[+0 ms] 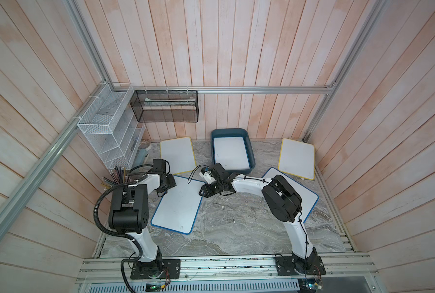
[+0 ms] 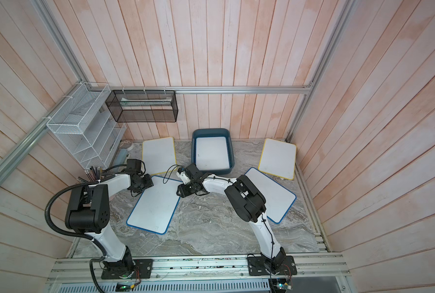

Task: Put the whiteboard into the storage box
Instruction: Adjust the whiteboard at the center of the board.

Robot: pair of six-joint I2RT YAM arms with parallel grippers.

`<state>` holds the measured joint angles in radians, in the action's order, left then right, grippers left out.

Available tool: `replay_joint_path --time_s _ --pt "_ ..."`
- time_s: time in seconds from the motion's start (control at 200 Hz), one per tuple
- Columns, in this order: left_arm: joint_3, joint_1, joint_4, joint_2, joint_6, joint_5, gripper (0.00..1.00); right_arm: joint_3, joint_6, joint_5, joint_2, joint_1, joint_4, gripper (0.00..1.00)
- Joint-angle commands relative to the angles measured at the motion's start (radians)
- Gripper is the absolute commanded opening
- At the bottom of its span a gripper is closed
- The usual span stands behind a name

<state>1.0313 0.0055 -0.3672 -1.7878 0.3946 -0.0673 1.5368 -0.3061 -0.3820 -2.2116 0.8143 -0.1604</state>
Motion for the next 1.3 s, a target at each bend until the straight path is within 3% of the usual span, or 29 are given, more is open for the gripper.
replay_joint_path --time_s 0.0,0.26,0.44,0.66,1.055,1.295 --pt "-0.043 -0.082 -0.108 0.01 0.057 -0.189 0.53 0.04 0.023 -0.043 -0.069 0.003 0.007 0.48" --pt "-0.11 -0.169 -0.127 0.091 0.105 -0.251 0.53 0.1 0.014 -0.05 -0.057 -0.072 -0.036 0.48" --pt "-0.154 -0.162 -0.156 0.181 0.09 -0.146 0.53 0.108 0.05 -0.029 -0.005 -0.073 -0.109 0.48" --pt "-0.238 -0.157 -0.06 0.28 0.141 -0.169 0.53 0.099 0.084 0.031 0.107 -0.078 -0.196 0.48" --pt "-0.415 -0.158 0.018 0.495 0.285 -0.145 0.53 -0.211 -0.02 -0.088 0.267 -0.15 -0.169 0.49" --pt "-0.441 -0.157 -0.011 0.439 0.28 -0.194 0.53 -0.312 -0.073 -0.13 0.273 -0.168 -0.111 0.49"
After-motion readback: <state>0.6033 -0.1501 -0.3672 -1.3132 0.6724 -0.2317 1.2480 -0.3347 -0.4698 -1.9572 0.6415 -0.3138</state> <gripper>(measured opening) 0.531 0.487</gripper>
